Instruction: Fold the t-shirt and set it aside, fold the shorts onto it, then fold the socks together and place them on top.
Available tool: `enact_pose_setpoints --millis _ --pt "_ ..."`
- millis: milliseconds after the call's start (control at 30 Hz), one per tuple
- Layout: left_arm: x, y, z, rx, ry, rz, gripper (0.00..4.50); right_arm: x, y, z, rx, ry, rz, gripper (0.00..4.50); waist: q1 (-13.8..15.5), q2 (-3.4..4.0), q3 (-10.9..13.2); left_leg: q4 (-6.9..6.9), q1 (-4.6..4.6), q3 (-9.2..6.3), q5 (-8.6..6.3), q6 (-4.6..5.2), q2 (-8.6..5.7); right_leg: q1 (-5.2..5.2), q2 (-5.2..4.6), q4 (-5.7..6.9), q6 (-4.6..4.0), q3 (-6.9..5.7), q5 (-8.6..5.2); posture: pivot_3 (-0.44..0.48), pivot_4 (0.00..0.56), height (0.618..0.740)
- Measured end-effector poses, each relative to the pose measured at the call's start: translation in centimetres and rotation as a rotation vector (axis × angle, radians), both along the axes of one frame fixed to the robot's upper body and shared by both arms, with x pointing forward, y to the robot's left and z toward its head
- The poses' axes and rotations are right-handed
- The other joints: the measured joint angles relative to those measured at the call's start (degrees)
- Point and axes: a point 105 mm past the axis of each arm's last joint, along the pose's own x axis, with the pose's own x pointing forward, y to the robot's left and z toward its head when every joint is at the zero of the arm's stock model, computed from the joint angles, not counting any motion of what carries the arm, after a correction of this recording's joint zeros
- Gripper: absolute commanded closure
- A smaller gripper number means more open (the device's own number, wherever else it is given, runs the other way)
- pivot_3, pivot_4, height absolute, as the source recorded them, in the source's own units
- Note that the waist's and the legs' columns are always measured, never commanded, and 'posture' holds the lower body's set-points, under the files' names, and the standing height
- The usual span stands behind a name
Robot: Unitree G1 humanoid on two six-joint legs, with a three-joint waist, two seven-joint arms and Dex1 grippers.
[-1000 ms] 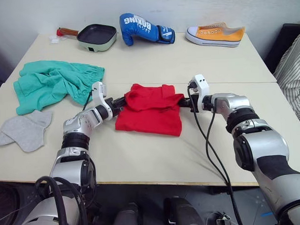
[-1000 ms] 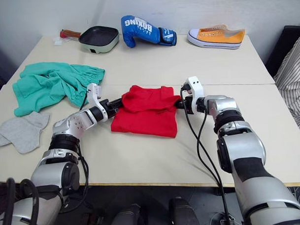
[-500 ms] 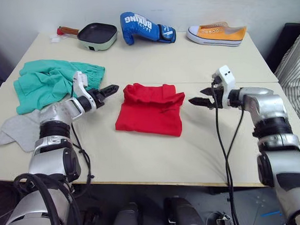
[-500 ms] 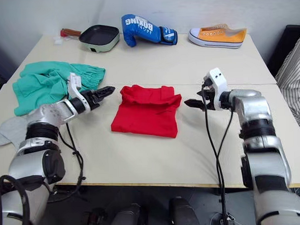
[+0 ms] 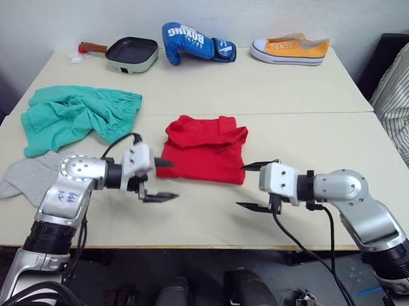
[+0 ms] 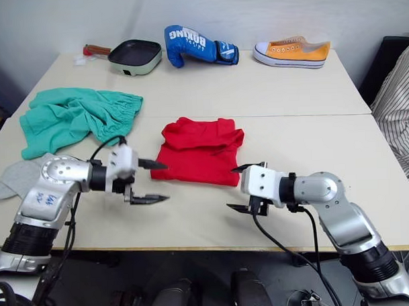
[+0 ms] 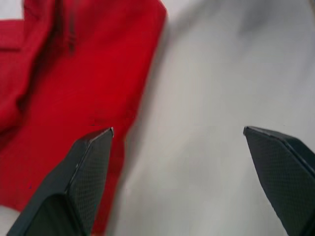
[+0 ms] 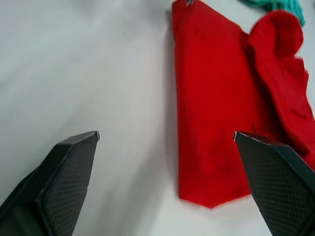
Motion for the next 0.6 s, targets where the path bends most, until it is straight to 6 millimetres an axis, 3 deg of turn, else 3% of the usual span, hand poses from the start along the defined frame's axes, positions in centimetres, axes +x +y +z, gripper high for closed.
enact_pose_setpoints --millis 33,167,300,500,567,600 --pt "0.4 0.0 -0.3 0.019 -0.021 -0.001 0.06 0.2 0.2 -0.5 -0.021 -0.019 0.007 0.03 0.03 0.0 0.0 0.0 -0.02 0.0 -0.03 0.05 0.0 -0.02 -0.01 -0.01 0.0 0.01 0.0 0.0 0.15 0.74" --pt "2.6 0.0 -0.9 0.078 -0.141 0.029 0.0 2.8 0.3 -1.8 -0.096 -0.127 -0.033 0.87 0.07 0.0 0.0 0.05 -0.22 0.02 -0.06 0.12 -0.01 -0.23 -0.01 0.06 0.0 0.0 0.0 0.0 0.15 0.74" --pt "4.4 -0.6 -0.8 0.045 -0.192 0.072 1.2 4.0 0.6 -2.3 -0.103 -0.179 -0.033 2.27 0.09 -0.04 -0.02 0.1 -0.24 0.02 -0.07 0.14 0.0 -0.17 -0.01 0.09 0.02 -0.05 0.01 0.0 0.15 0.74" --pt "4.4 -1.1 -1.7 0.016 -0.142 0.046 3.22 4.3 -0.1 -3.2 -0.11 -0.176 -0.043 4.44 0.08 -0.04 -0.03 0.19 -0.17 0.02 -0.05 0.16 0.0 -0.08 -0.02 0.09 0.03 -0.03 0.02 0.0 0.15 0.74" --pt "3.2 -1.5 -2.0 -0.02 -0.077 0.001 3.9 4.0 -0.4 -3.3 -0.113 -0.168 -0.039 4.5 0.08 -0.04 -0.03 0.15 -0.18 0.01 -0.05 0.17 0.0 -0.08 -0.02 0.14 0.03 -0.03 0.02 0.0 0.15 0.74" --pt "1.7 -1.7 -2.2 -0.036 -0.023 -0.054 4.34 3.4 -0.7 -3.2 -0.109 -0.151 -0.03 4.5 0.07 -0.04 -0.03 0.07 -0.2 -0.01 -0.06 0.17 0.02 -0.09 -0.02 0.12 0.03 -0.04 0.02 0.0 0.15 0.74"
